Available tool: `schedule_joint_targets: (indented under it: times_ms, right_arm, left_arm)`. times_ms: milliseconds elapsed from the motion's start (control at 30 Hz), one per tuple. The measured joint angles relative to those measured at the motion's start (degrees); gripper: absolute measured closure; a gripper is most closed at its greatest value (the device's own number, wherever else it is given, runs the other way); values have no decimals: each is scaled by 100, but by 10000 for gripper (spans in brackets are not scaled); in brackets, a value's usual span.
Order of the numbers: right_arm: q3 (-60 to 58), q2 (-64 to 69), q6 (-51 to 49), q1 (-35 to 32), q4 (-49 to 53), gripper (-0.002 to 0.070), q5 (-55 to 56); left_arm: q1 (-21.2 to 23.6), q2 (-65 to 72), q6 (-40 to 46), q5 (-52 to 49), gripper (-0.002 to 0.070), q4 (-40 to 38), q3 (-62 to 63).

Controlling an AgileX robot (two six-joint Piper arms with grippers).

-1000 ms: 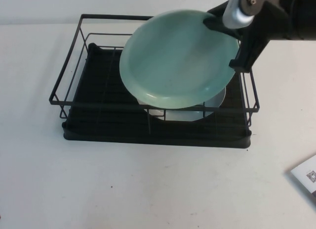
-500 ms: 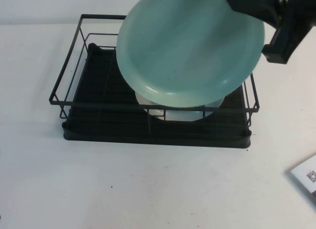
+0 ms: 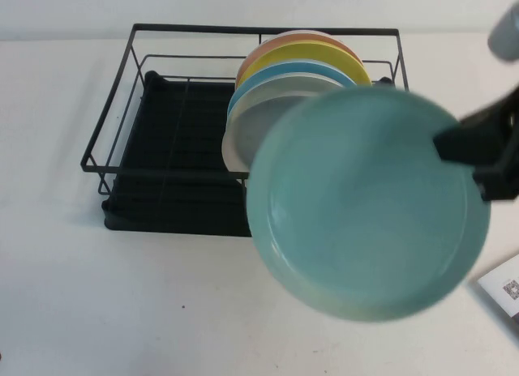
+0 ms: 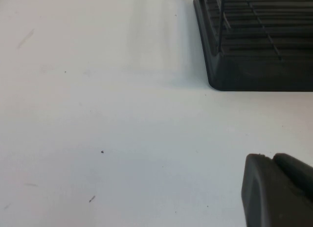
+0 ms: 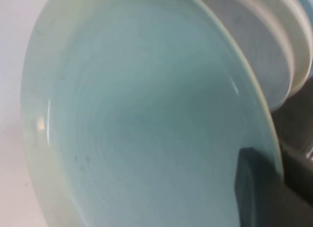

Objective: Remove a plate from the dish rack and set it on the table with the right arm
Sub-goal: Place the plate from the table

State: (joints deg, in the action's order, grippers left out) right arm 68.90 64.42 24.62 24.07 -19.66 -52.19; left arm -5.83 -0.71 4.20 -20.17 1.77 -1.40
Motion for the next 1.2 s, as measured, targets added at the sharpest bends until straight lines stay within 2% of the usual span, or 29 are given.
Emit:
schedule_joint_targets:
  times_ms: [233, 400, 600, 833, 1067, 1200]
  right_arm:
    - [-1659, -550, -872, 0, 48, 650, 582]
    - [-2264, -530, -1227, 0, -470, 650, 1002]
    - [-2346, 80, -1304, 0, -1602, 650, 1241]
    - [-2346, 1239, -1304, 0, -2333, 650, 1439]
    - [-2346, 2223, -469, 0, -3335, 650, 1620]
    - [-2346, 2519, -263, 0, -3516, 650, 1756]
  left_arm:
    - [0, 0, 0, 0, 679, 0, 0]
    - [0, 0, 0, 0, 678, 0, 0]
    - [0, 0, 0, 0, 679, 0, 0]
    - [0, 0, 0, 0, 679, 0, 0]
    - [0, 0, 0, 0, 679, 0, 0]
    - [0, 0, 0, 0, 679, 0, 0]
